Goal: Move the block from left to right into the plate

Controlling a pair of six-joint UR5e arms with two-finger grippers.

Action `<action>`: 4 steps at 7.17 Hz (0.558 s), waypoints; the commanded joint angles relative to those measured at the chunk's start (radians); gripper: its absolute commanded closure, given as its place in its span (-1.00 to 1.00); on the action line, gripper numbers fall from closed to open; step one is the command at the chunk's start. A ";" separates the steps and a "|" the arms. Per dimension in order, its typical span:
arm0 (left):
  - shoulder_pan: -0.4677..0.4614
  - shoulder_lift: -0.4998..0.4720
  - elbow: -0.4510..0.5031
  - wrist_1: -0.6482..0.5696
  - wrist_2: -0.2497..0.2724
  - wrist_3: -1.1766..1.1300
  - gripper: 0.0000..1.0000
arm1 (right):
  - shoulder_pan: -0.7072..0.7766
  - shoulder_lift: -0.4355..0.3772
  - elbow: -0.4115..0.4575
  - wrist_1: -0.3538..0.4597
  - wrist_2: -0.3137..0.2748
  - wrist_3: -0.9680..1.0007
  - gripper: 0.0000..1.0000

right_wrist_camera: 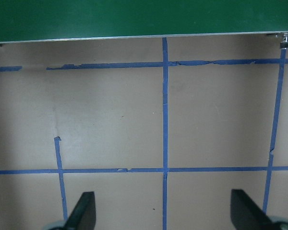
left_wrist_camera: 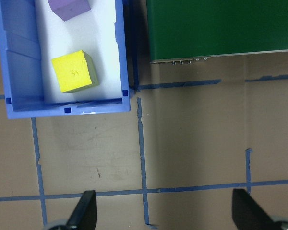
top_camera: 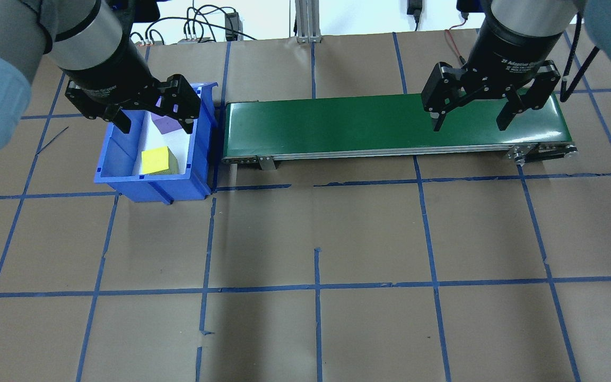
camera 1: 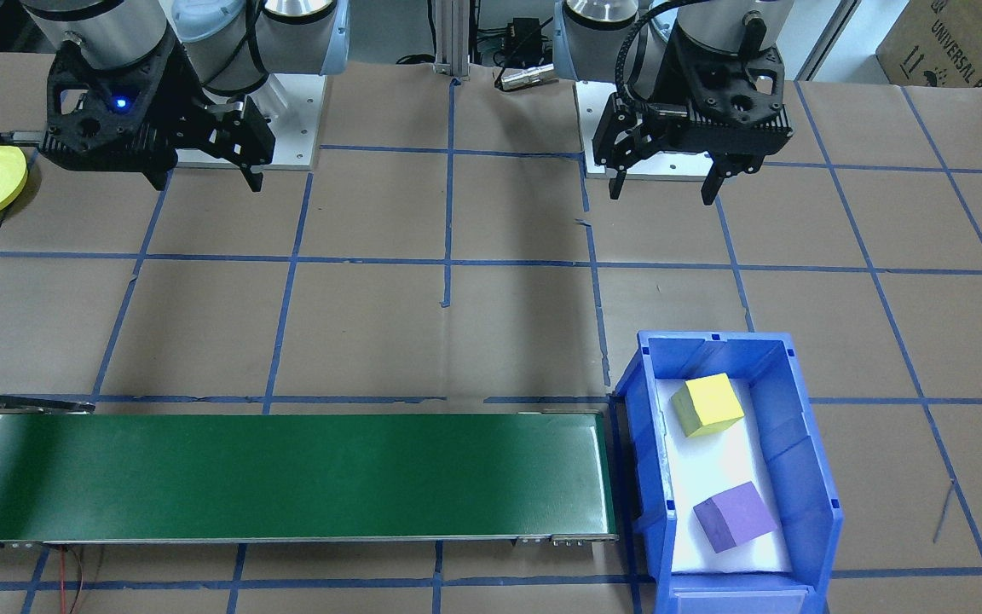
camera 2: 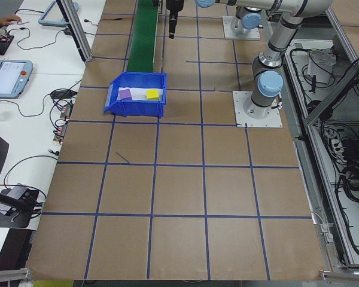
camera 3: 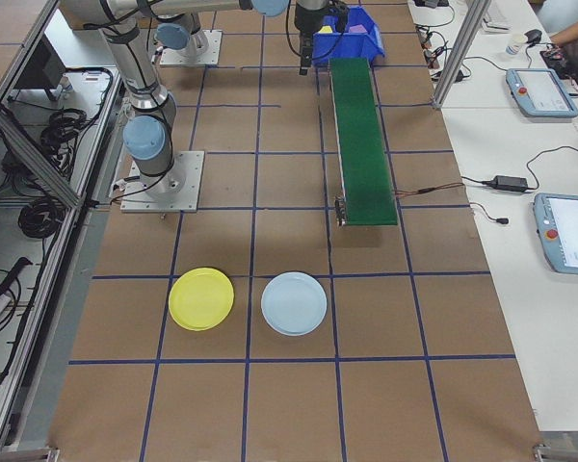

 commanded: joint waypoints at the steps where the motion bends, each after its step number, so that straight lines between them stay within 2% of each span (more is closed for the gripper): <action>1: 0.000 -0.002 -0.004 0.005 0.000 0.003 -1.00 | 0.000 0.000 0.000 0.000 -0.002 0.000 -1.00; 4: 0.022 -0.049 0.032 0.006 -0.015 0.012 -1.00 | 0.002 0.000 0.000 0.000 -0.002 0.001 -1.00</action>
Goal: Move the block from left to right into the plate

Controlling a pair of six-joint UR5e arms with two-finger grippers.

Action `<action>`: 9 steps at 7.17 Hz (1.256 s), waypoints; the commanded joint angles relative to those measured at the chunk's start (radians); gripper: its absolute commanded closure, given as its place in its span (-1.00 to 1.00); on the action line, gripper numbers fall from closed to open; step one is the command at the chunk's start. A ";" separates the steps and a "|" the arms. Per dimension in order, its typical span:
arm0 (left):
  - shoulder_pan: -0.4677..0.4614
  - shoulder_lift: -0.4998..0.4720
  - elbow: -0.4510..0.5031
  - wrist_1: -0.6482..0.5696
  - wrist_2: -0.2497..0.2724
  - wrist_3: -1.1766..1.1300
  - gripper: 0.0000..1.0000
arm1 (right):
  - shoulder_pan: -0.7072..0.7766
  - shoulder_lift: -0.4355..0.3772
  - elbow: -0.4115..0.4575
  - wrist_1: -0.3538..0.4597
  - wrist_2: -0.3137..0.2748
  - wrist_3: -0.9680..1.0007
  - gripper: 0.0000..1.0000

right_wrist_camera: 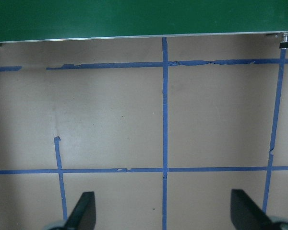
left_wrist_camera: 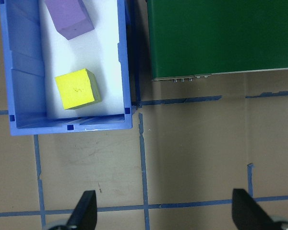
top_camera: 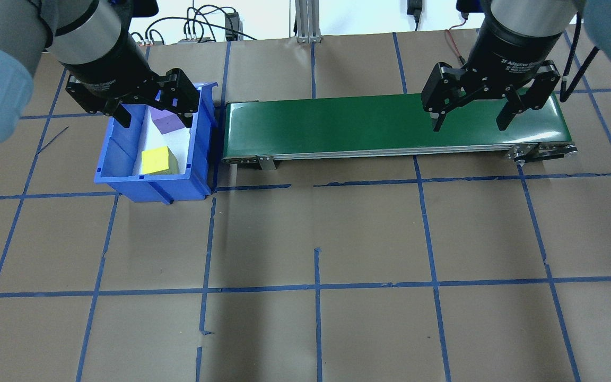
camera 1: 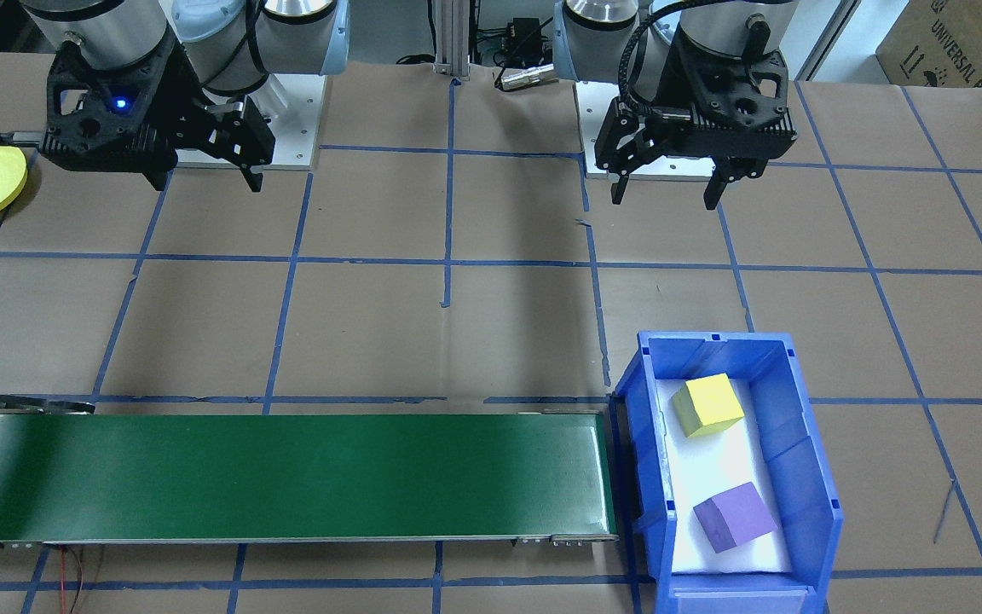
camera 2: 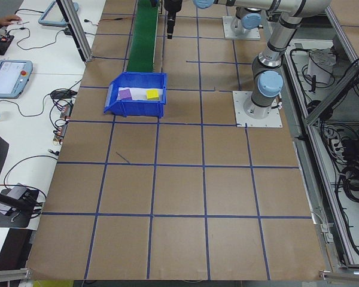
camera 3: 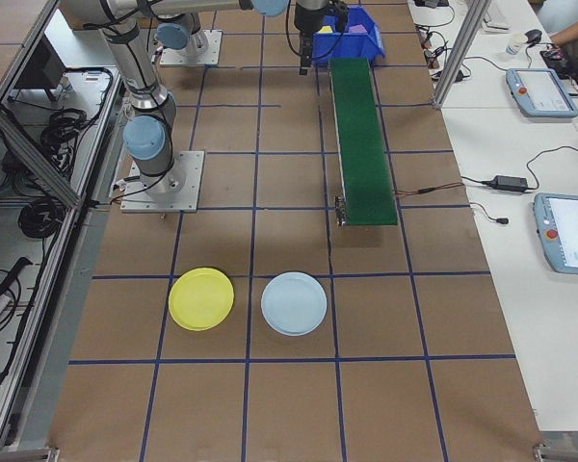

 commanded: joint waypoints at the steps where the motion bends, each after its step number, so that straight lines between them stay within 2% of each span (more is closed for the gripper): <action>1: 0.021 -0.072 0.070 0.001 -0.005 0.006 -1.00 | 0.000 0.000 0.000 0.000 0.000 0.000 -1.00; 2: 0.083 -0.123 0.111 -0.007 -0.005 0.035 -1.00 | 0.000 0.000 0.000 0.000 0.000 0.000 -1.00; 3: 0.134 -0.196 0.124 0.028 -0.028 0.066 -1.00 | 0.000 0.000 0.000 0.000 0.000 0.000 -1.00; 4: 0.142 -0.288 0.130 0.180 -0.028 0.077 -1.00 | 0.002 0.000 0.000 0.000 -0.002 0.000 -1.00; 5: 0.143 -0.392 0.179 0.252 -0.025 0.077 -1.00 | 0.000 0.000 0.000 0.000 -0.002 0.000 -1.00; 6: 0.147 -0.510 0.289 0.255 -0.019 0.077 -1.00 | 0.002 0.000 0.000 0.000 -0.002 0.000 -1.00; 7: 0.157 -0.607 0.359 0.259 -0.013 0.074 -1.00 | 0.000 0.000 0.000 0.000 -0.002 -0.001 -1.00; 9: 0.160 -0.672 0.310 0.399 0.013 0.072 -1.00 | 0.000 0.000 0.000 0.000 -0.003 -0.001 -1.00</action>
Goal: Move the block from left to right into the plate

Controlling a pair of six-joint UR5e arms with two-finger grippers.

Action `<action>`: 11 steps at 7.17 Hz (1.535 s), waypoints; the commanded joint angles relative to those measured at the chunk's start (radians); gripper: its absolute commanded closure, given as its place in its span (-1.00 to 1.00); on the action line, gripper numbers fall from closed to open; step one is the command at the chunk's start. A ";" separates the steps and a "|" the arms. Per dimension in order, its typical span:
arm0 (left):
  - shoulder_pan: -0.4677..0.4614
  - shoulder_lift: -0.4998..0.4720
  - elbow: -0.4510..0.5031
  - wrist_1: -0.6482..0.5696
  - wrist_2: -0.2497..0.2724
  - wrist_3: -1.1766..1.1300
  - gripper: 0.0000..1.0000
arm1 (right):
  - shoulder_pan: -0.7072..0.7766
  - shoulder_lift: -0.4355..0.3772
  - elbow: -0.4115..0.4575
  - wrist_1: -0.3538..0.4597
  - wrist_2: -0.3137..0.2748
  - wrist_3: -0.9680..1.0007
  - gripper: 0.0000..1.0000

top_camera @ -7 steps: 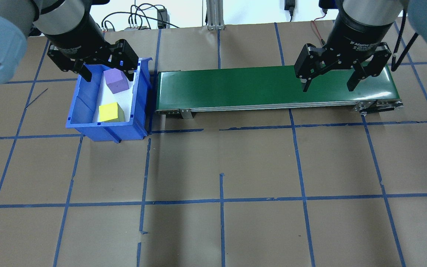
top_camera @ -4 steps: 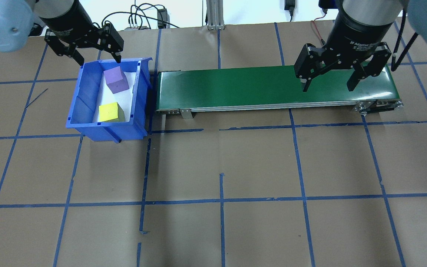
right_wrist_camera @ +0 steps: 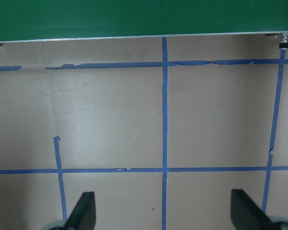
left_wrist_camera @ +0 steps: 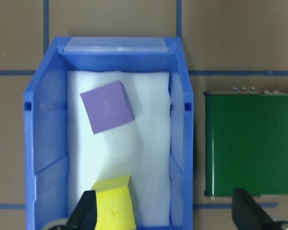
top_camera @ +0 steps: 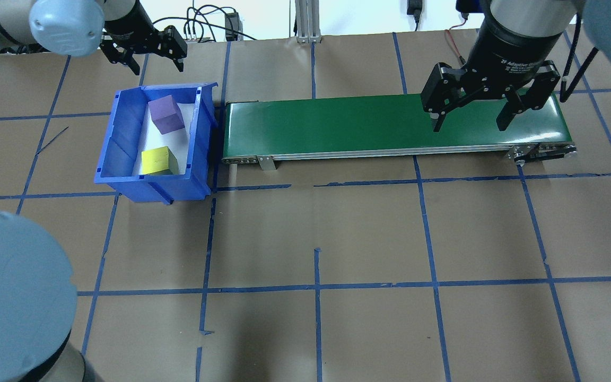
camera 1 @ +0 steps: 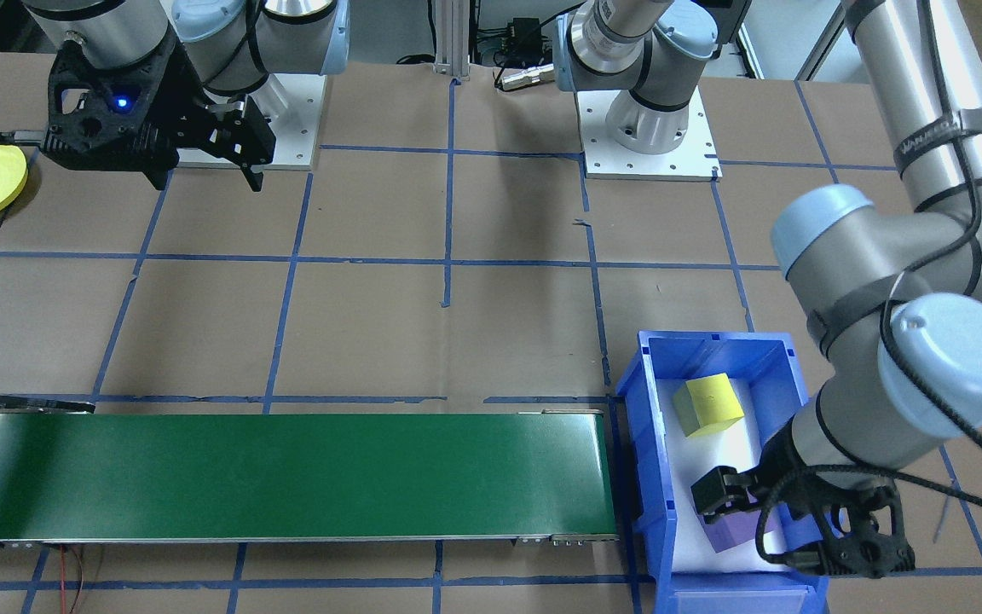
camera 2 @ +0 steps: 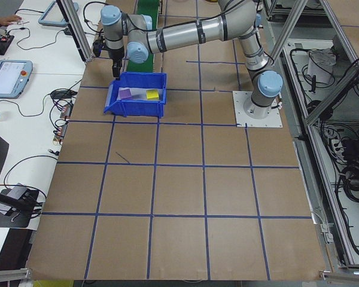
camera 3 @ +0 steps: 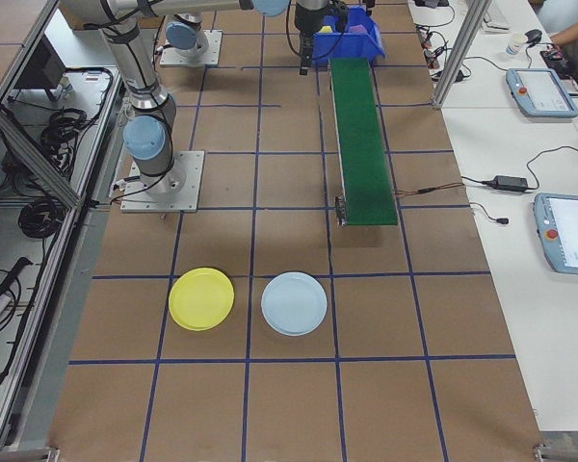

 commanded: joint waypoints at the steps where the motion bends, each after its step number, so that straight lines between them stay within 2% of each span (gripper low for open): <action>1: 0.006 -0.054 -0.043 0.126 0.013 -0.005 -1.00 | -0.002 0.000 0.000 0.000 -0.001 -0.002 -1.00; 2: 0.009 -0.060 -0.061 0.131 0.047 -0.016 -1.00 | 0.000 0.000 0.000 0.000 -0.001 0.000 -1.00; 3: 0.017 -0.078 -0.083 0.157 0.137 -0.062 -1.00 | 0.000 0.000 0.000 0.000 -0.001 0.000 -1.00; 7: 0.017 -0.085 -0.134 0.190 0.125 -0.142 -1.00 | 0.000 0.000 0.000 0.000 -0.001 -0.002 -1.00; 8: 0.017 -0.089 -0.152 0.223 0.118 -0.140 -0.88 | -0.002 0.000 0.000 0.000 -0.001 -0.002 -1.00; 9: 0.017 -0.091 -0.166 0.233 0.113 -0.139 -0.36 | 0.004 -0.002 0.002 0.000 -0.001 0.000 -1.00; 10: 0.017 -0.089 -0.172 0.233 0.096 -0.130 -0.15 | 0.003 0.000 0.003 0.000 0.000 0.000 -1.00; 11: 0.017 -0.083 -0.171 0.245 0.049 -0.113 -0.05 | 0.000 0.000 0.008 0.000 0.000 0.000 -1.00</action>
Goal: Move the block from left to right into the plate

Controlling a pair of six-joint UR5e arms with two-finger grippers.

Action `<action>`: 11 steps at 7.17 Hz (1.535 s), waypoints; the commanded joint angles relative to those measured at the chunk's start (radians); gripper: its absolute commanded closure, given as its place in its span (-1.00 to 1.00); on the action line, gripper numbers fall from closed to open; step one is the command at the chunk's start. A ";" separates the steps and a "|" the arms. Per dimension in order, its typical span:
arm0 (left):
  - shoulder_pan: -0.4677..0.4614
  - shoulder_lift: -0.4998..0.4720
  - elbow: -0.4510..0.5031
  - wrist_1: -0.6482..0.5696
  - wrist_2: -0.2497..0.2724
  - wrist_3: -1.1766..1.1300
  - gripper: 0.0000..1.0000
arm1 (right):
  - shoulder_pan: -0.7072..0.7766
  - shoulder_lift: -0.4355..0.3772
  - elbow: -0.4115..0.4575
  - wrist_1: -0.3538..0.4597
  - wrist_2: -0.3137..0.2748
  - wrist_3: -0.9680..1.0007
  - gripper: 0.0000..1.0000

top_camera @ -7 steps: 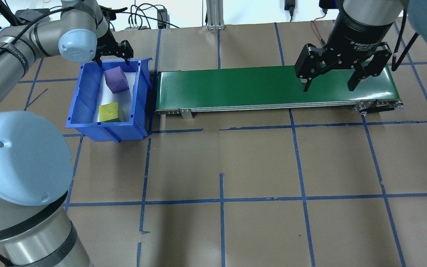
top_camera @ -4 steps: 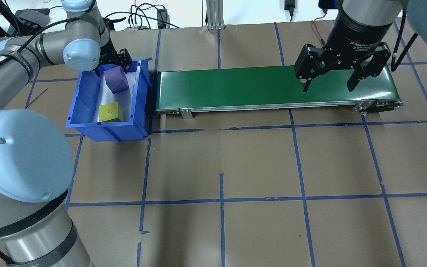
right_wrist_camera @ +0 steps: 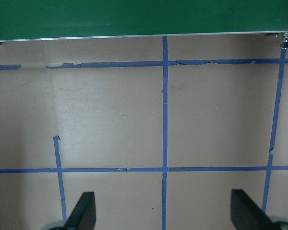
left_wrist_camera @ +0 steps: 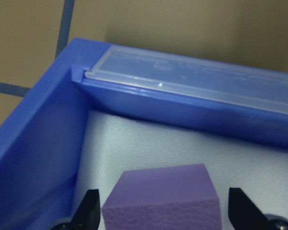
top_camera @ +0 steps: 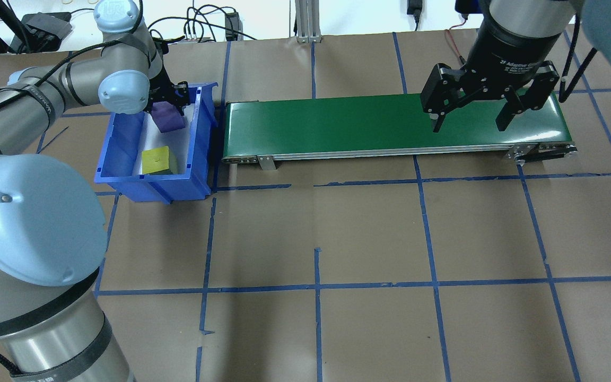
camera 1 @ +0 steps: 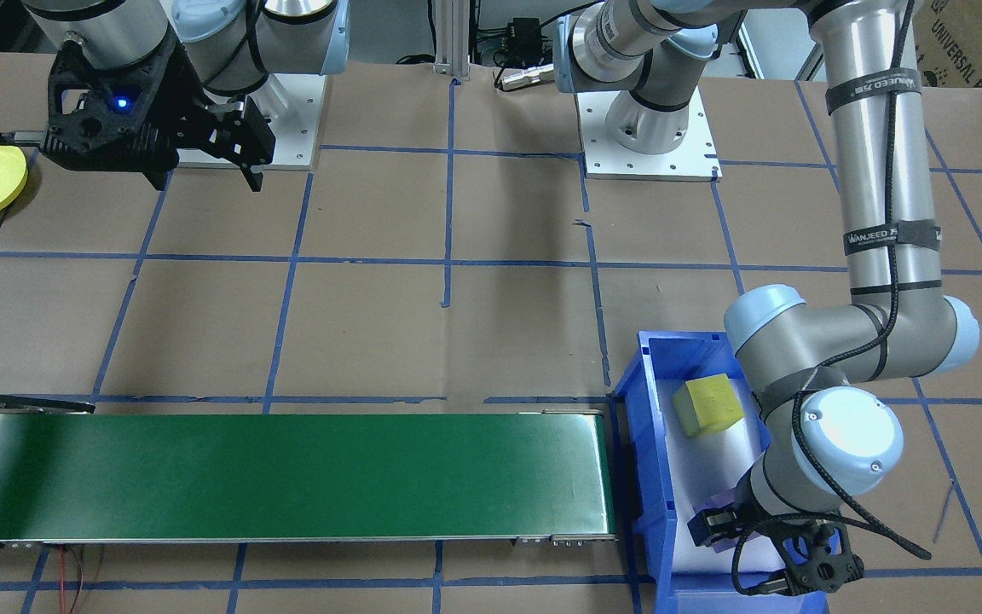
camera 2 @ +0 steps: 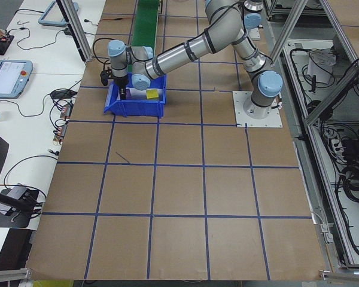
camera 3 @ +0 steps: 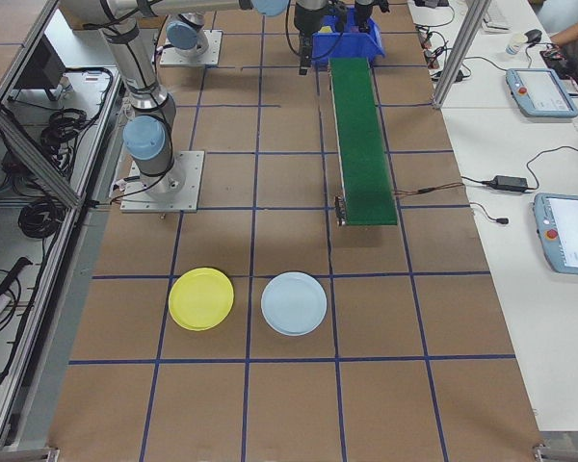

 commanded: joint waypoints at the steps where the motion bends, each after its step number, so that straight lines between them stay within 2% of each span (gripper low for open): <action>1: 0.000 0.029 -0.002 0.010 -0.068 0.055 -0.01 | -0.002 0.000 0.004 -0.002 0.002 0.000 -1.00; 4: -0.006 0.170 0.012 -0.033 -0.079 0.088 -0.01 | -0.005 0.000 0.004 0.000 0.001 -0.001 -1.00; 5: -0.027 0.199 0.003 -0.048 -0.108 0.086 -0.02 | -0.005 0.000 0.004 -0.002 0.002 -0.001 -1.00; 8: -0.216 0.186 -0.003 -0.071 -0.109 0.069 -0.03 | -0.005 0.002 0.004 0.000 0.004 -0.001 -1.00; 9: -0.271 0.149 -0.006 -0.059 -0.108 0.071 -0.04 | -0.007 0.002 0.004 0.000 0.002 -0.001 -1.00; 10: -0.328 0.124 -0.009 -0.054 -0.087 0.065 -0.04 | -0.007 0.002 0.004 0.000 0.002 -0.001 -1.00; 11: -0.336 0.116 -0.023 -0.045 -0.083 0.063 -0.04 | -0.007 0.002 0.004 0.000 0.002 -0.001 -1.00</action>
